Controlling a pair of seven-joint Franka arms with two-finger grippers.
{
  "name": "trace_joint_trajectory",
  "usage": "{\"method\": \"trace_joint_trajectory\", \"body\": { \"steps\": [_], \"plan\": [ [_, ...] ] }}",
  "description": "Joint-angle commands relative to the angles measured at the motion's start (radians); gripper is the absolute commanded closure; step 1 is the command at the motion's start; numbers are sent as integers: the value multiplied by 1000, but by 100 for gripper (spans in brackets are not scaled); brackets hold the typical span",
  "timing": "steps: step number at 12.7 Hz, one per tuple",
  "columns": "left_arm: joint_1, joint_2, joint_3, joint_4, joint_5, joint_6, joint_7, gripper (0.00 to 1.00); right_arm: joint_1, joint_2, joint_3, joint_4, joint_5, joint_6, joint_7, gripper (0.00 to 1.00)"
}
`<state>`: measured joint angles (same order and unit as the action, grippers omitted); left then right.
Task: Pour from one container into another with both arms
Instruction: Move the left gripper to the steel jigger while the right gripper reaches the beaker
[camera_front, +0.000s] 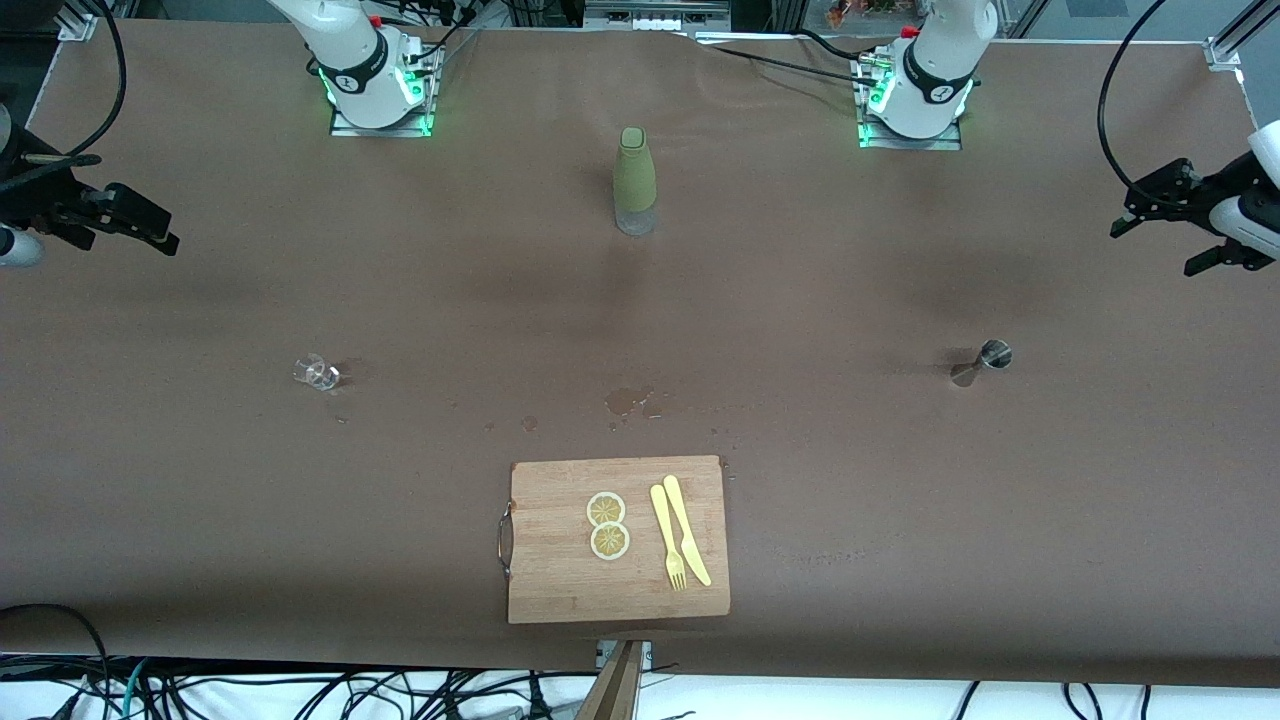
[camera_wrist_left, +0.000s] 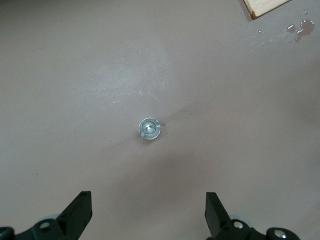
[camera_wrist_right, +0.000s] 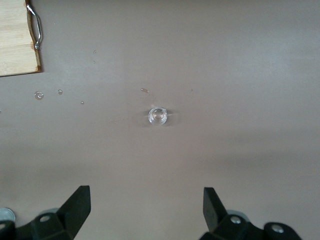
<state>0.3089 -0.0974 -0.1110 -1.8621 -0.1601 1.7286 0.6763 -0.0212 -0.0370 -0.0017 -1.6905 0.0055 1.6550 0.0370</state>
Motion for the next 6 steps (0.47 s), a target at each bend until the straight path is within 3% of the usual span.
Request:
{"method": "trace_joint_trajectory", "body": {
  "steps": [1,6],
  "plan": [
    [4,19,20,-5,-53,25,100,0,-2,3,-1,-3,10,-46,-38,0],
    [6,116,114,-5,-186,65,400,0,-5,43,-3,6,8,-74,-372,0]
  ]
}}
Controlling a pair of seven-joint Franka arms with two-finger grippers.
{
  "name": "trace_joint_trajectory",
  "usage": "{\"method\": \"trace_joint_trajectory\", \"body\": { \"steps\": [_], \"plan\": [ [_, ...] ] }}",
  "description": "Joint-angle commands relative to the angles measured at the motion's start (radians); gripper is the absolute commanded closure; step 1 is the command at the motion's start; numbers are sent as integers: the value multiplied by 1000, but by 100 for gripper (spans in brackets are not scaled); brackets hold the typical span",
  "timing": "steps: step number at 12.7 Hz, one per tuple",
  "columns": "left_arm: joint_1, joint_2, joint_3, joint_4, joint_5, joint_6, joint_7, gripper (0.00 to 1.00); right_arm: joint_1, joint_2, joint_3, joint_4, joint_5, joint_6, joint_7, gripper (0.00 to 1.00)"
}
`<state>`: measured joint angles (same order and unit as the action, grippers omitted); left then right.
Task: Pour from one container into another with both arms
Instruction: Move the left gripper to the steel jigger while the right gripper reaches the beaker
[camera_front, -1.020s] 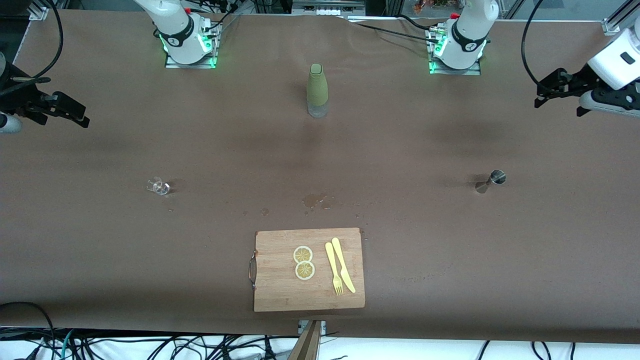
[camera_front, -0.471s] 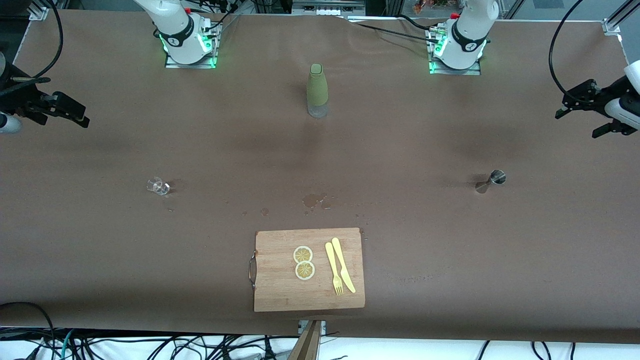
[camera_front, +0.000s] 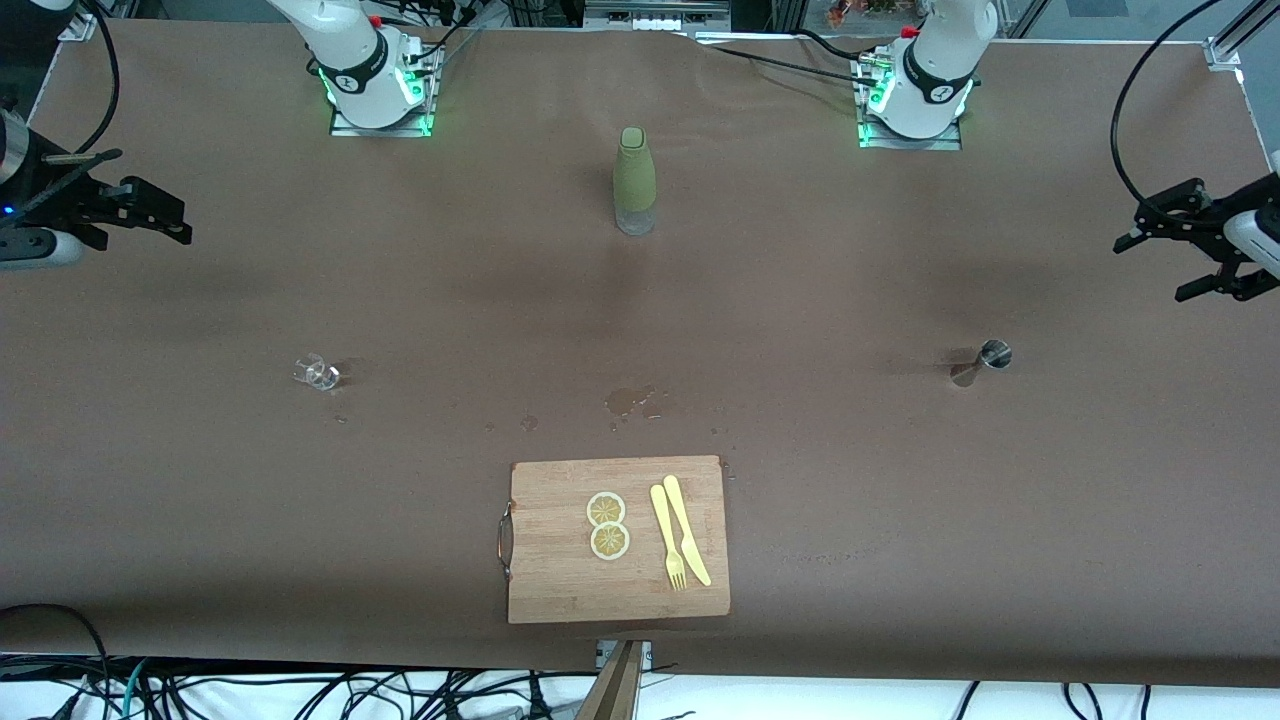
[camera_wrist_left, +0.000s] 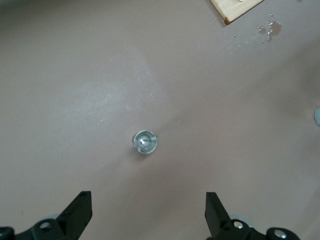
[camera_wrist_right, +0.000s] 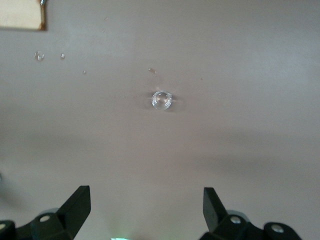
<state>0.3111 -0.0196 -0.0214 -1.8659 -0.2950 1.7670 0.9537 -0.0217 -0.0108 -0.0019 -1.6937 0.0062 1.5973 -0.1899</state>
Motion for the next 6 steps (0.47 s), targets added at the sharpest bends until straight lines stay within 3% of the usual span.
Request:
{"method": "trace_joint_trajectory", "body": {
  "steps": [1,6],
  "plan": [
    [5,58,40,-1,-81,34,179,0,-6,32,-4,15,2,-17,-248,0],
    [42,216,95,-1,-304,34,583,0,-76,106,-23,22,18,-34,-639,0]
  ]
}}
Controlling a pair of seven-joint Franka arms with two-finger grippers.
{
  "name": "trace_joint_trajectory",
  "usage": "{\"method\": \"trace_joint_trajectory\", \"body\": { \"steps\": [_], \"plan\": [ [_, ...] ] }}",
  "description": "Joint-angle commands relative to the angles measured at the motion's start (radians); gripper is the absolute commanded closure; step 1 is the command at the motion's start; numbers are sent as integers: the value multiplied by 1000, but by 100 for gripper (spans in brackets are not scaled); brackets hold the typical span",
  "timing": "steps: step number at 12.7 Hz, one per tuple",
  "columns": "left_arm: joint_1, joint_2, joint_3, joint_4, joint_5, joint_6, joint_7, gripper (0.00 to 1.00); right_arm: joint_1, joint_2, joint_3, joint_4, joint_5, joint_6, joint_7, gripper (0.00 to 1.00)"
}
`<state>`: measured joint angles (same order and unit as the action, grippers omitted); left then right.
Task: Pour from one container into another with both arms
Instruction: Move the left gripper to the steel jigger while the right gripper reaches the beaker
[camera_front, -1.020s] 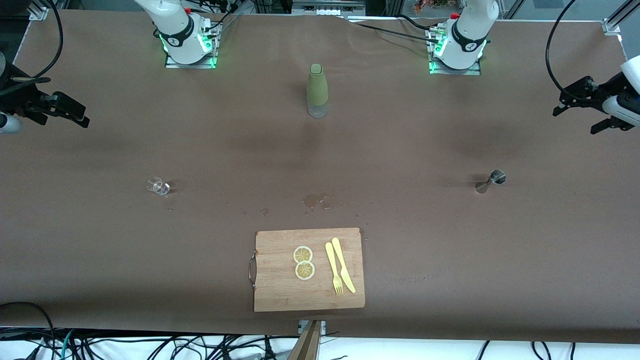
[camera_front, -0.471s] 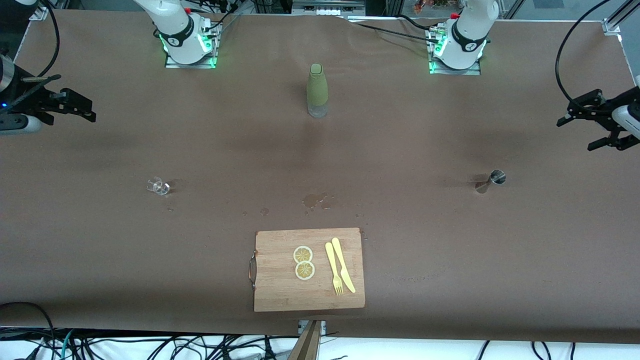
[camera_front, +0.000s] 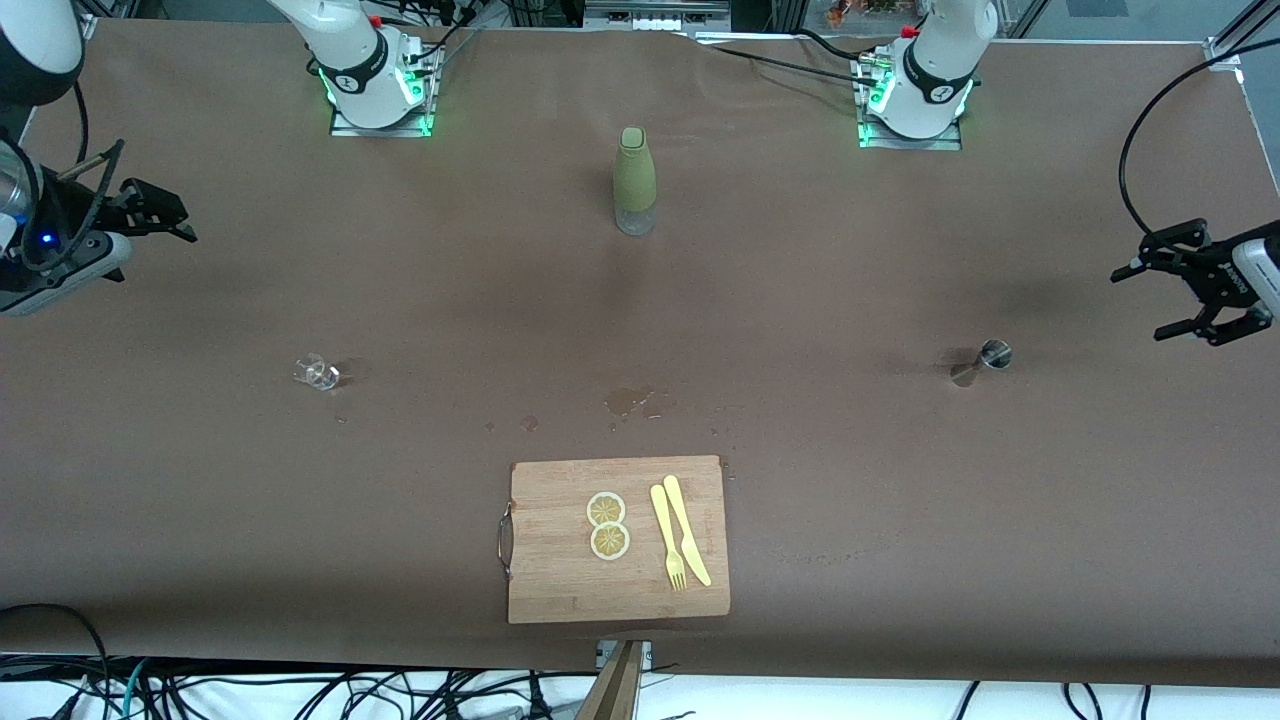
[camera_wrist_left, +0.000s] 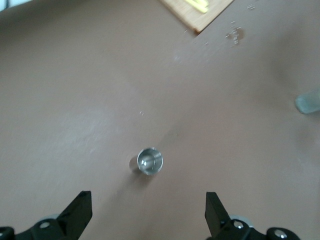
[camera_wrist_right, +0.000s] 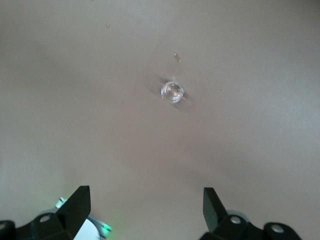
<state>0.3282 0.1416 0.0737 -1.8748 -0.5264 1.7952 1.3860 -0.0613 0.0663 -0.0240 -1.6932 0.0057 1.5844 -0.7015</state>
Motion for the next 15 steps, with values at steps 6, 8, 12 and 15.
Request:
{"method": "trace_joint_trajectory", "body": {
  "steps": [6,8,12,15],
  "plan": [
    [115,245,0,10,-314,-7,661,0,-178,137,-2,21,216,-11,-473,0],
    [146,329,0,11,-380,-10,781,0,-239,212,-2,24,334,-6,-625,0],
    [164,464,1,19,-484,-58,968,0,-316,354,-1,40,462,5,-841,0],
    [166,545,1,23,-552,-117,1083,0,-339,459,-2,40,586,52,-1042,0]
  ]
}}
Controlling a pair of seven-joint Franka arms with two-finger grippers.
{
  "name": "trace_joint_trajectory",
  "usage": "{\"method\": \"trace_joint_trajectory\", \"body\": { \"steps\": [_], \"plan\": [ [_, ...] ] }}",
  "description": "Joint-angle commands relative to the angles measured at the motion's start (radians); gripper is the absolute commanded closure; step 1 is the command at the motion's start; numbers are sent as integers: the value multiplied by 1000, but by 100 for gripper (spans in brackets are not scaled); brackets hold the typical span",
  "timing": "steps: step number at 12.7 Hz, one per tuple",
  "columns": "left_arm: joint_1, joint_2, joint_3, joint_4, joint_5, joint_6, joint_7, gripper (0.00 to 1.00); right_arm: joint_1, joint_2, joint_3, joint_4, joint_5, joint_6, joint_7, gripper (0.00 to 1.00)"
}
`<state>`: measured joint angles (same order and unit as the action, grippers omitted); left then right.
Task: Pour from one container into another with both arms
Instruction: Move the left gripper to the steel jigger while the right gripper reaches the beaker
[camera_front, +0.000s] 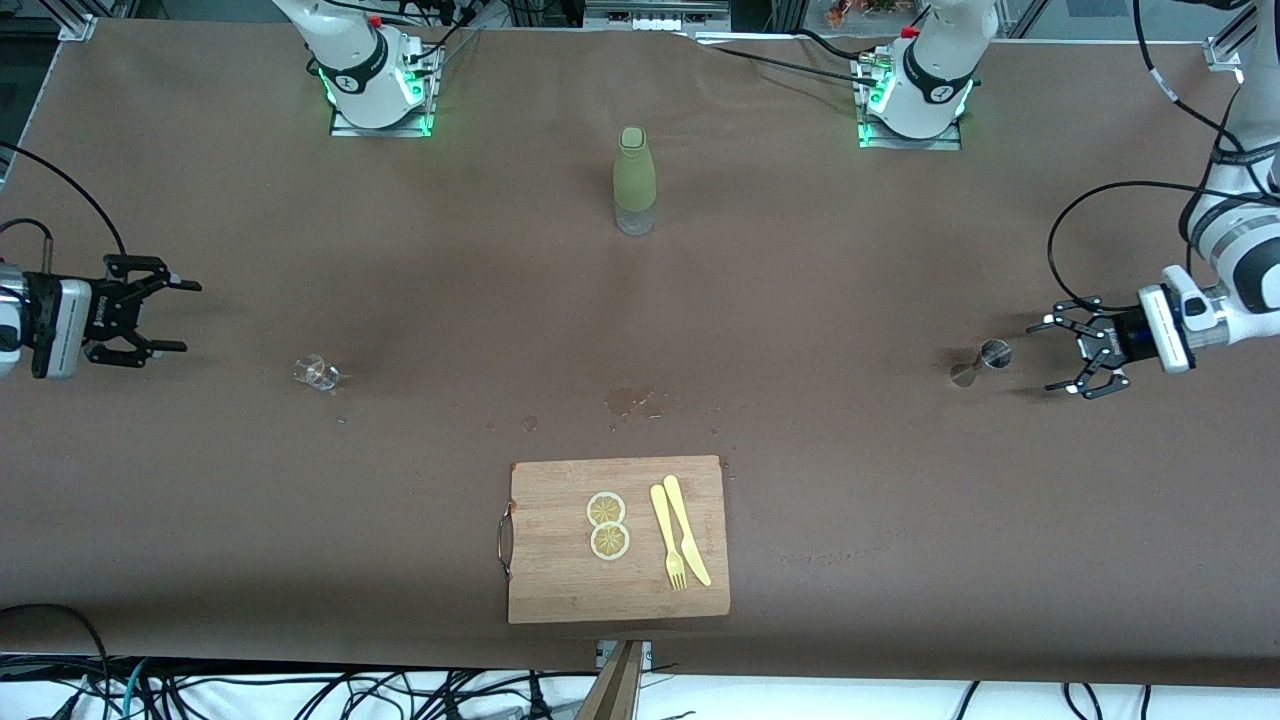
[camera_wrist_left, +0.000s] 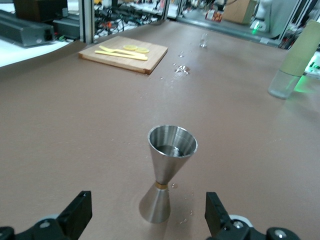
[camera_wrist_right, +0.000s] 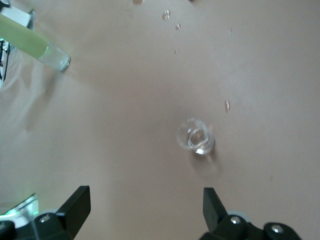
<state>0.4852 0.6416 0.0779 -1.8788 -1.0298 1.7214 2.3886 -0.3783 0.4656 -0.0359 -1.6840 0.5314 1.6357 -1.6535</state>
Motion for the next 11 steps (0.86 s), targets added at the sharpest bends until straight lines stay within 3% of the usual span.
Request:
{"method": "trace_joint_trajectory", "body": {
  "steps": [1,5,11],
  "plan": [
    [4,56,-1,27,-74,-45,125,0,-34,92,10,30,91,1,-141,0],
    [-8,96,-3,27,-127,-66,190,0,-44,209,10,44,223,30,-345,0],
    [-49,173,-4,27,-193,-97,251,0,-44,381,11,148,314,30,-632,0]
  ]
}}
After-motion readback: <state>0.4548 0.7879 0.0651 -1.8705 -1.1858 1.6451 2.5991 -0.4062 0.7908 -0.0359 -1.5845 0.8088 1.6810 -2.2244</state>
